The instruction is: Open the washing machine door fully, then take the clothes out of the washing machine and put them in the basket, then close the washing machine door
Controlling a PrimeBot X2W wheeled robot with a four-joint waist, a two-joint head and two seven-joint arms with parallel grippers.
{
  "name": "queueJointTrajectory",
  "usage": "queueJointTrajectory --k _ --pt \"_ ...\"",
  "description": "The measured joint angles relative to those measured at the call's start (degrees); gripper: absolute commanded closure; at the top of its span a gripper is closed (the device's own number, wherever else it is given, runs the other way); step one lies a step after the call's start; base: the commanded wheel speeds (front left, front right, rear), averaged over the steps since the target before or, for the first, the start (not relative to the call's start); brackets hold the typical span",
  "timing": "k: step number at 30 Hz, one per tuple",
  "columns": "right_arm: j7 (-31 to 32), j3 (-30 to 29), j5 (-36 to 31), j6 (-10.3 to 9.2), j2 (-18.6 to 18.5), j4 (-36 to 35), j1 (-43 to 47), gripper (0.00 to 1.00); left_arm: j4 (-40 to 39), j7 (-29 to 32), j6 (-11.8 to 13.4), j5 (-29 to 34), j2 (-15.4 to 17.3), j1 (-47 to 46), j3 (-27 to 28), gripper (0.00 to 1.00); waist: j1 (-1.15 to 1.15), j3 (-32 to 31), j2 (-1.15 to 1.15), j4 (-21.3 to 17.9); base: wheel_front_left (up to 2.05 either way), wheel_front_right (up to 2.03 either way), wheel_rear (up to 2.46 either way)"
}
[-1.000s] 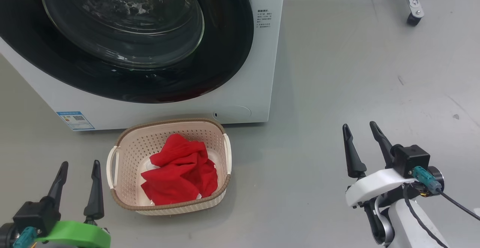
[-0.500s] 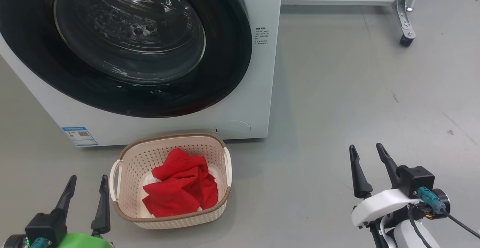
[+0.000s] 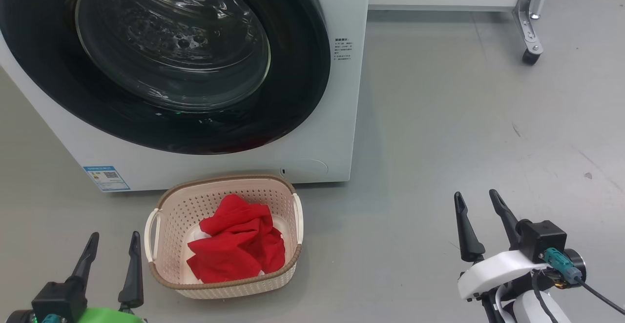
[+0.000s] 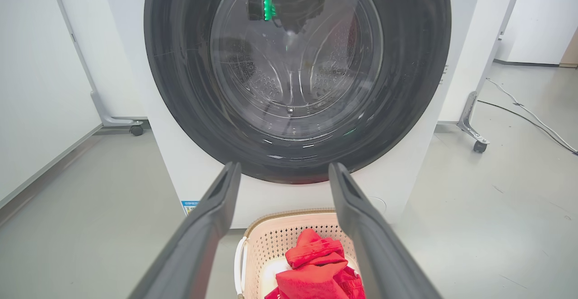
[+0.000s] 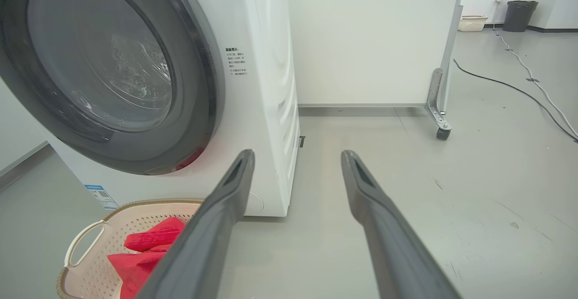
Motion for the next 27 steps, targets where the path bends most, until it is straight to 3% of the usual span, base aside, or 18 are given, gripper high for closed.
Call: queueJointTrajectory --k 9,10,19,27 --pt "0.0 -0.3 -0.1 0.43 0.2 -0.7 0.0 0.00 -0.7 0.0 0.0 0.0 0.0 0.0 -0.2 0.00 0.00 0.4 0.00 0.1 0.00 0.00 0.00" --pt "0.0 -0.4 -0.1 0.43 0.2 -0.8 0.0 1.00 -0.7 0.0 0.0 0.0 0.0 0.0 -0.4 1.00 0.00 0.4 0.00 0.1 0.00 0.00 0.00" --pt "0.1 -0.3 0.4 0.41 1.1 2.7 2.7 1.00 3.1 0.2 0.0 -0.3 -2.0 0.9 -1.4 1.00 0.00 0.5 0.00 0.1 0.00 0.00 0.00" --pt "1.6 -1.6 5.1 0.59 1.1 2.7 2.6 1.00 4.0 2.3 0.0 -5.1 -2.0 0.7 -0.3 1.00 0.00 0.3 0.00 -0.2 0.00 0.00 0.00"
